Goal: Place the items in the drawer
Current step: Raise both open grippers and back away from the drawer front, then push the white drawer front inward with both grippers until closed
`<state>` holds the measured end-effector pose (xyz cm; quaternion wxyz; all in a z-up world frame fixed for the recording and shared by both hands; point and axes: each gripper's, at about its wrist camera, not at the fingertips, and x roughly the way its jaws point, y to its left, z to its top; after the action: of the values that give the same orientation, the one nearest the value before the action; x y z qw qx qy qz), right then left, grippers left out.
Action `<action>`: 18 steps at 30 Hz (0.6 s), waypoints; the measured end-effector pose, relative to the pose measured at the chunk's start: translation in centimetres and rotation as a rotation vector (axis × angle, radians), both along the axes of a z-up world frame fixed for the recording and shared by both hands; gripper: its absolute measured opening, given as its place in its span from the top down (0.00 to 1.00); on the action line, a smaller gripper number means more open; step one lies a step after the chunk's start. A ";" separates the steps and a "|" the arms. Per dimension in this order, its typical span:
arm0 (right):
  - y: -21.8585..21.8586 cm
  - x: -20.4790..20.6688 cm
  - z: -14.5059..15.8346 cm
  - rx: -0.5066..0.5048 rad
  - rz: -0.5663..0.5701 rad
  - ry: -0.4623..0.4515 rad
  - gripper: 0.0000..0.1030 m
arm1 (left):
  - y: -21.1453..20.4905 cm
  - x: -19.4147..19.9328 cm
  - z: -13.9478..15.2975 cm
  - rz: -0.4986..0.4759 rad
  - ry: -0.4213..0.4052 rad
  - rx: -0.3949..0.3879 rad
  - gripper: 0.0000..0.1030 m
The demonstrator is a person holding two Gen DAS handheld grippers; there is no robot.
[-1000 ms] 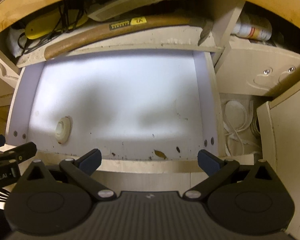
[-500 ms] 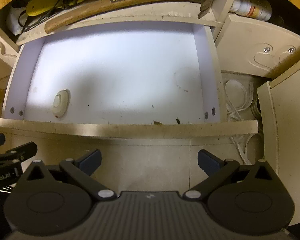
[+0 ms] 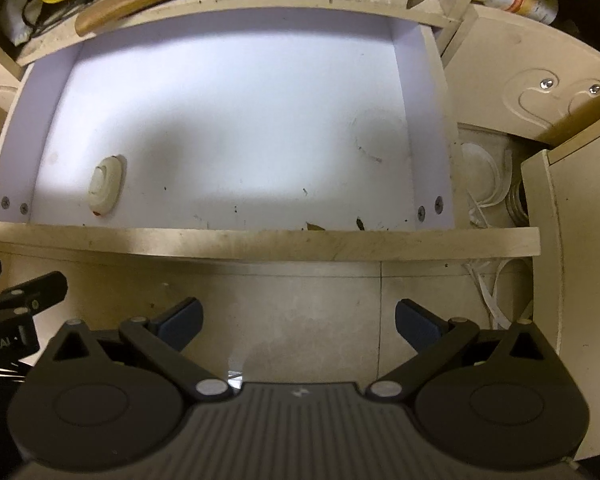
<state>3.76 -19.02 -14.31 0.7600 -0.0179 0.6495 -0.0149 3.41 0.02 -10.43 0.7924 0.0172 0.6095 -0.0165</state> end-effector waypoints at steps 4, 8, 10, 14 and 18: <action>0.1 0.4 -0.9 -0.009 0.000 0.018 0.00 | 0.1 0.4 -1.1 0.004 0.027 0.003 0.22; 0.0 0.7 -1.7 -0.016 -0.001 0.035 0.00 | 0.1 0.7 -1.7 0.005 0.041 0.004 0.22; 0.0 0.9 -2.1 -0.020 -0.002 0.042 0.00 | 0.1 0.8 -1.9 0.007 0.046 0.000 0.22; 0.0 1.0 -2.4 -0.019 0.000 0.051 0.00 | -0.1 1.0 -2.3 0.003 0.051 0.004 0.22; 0.1 1.1 -2.5 -0.020 -0.004 0.052 0.00 | -0.5 1.2 -2.5 -0.013 0.051 0.019 0.22</action>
<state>4.87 -18.89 -16.82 0.7427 -0.0246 0.6688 -0.0221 4.58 -0.53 -12.98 0.7764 0.0283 0.6294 -0.0165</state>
